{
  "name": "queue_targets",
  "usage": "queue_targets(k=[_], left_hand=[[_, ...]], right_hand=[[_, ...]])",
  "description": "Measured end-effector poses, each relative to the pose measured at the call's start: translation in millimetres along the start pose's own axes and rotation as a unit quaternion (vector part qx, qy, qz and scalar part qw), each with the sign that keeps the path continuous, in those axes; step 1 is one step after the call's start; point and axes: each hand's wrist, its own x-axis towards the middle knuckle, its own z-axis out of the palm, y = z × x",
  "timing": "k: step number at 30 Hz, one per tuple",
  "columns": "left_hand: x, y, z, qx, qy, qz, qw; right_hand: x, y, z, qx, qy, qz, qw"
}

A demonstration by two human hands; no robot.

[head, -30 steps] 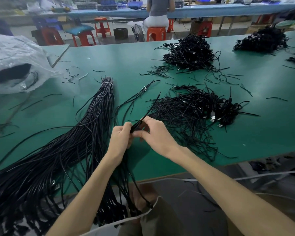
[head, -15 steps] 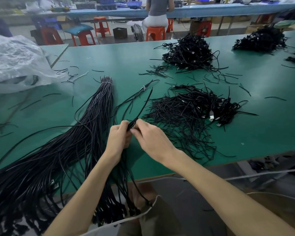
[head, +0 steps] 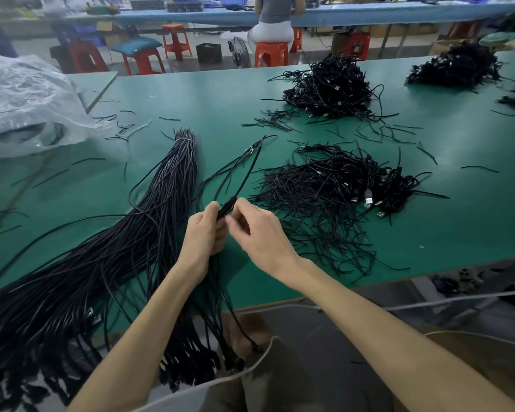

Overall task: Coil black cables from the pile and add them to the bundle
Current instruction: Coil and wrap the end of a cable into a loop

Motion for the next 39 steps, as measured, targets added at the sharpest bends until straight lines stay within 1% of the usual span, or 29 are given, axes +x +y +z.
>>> queue_targets(k=[4,8,12,14,17,19,22,24,27,29,31,32,34,36,39], left_hand=[[-3.3,0.8,1.8,0.024,-0.029,0.037,0.999],[-9.0,3.4,8.4,0.142,-0.033,0.103,0.984],[-16.9,10.7,5.8,0.23,-0.048,0.119,0.965],[-20.8,20.4,1.8,0.225,-0.081,0.113,0.964],[-26.6,40.6,-7.2,0.172,-0.144,0.105,0.969],[-30.1,54.5,-15.0,0.161,-0.184,0.125,0.962],[-33.9,67.2,-24.0,0.16,-0.214,0.182,0.946],[-35.2,72.1,-24.1,0.184,-0.193,0.228,0.936],[-35.4,78.4,-21.2,0.23,-0.138,0.285,0.92],[-35.5,82.0,-19.1,0.272,-0.141,0.327,0.894],[-36.9,83.6,-15.8,0.271,-0.146,0.348,0.886],[-38.1,83.6,-13.6,0.262,-0.133,0.351,0.889],[-40.1,83.1,-9.6,0.255,-0.079,0.344,0.9],[-40.4,82.2,-6.7,0.258,-0.03,0.317,0.912],[-40.1,83.2,-1.8,0.268,-0.017,0.251,0.93]], right_hand=[[0.8,4.5,-0.2,0.018,0.01,0.042,0.999],[2.0,10.7,-6.8,0.037,0.03,0.073,0.996],[1.2,14.1,-13.9,0.072,0.039,0.082,0.993],[-1.3,15.3,-16.2,0.079,0.036,0.085,0.993],[-6.4,14.8,-20.7,0.097,0.026,0.093,0.991],[-8.9,10.8,-25.6,0.123,0.02,0.092,0.988],[-9.0,-1.7,-35.3,0.142,0.014,0.057,0.988],[-7.1,-11.0,-43.2,0.143,0.021,0.023,0.989],[-3.3,-23.4,-53.6,0.152,0.014,-0.016,0.988],[-1.2,-29.8,-57.5,0.155,0.013,-0.028,0.987],[-0.7,-34.6,-58.4,0.158,0.018,-0.036,0.987],[-0.9,-36.5,-58.1,0.162,0.019,-0.037,0.986],[-1.9,-39.4,-56.9,0.161,0.023,-0.04,0.986],[-2.4,-39.7,-55.5,0.144,0.031,-0.042,0.988],[-2.7,-37.1,-54.1,0.085,0.035,-0.055,0.994]])
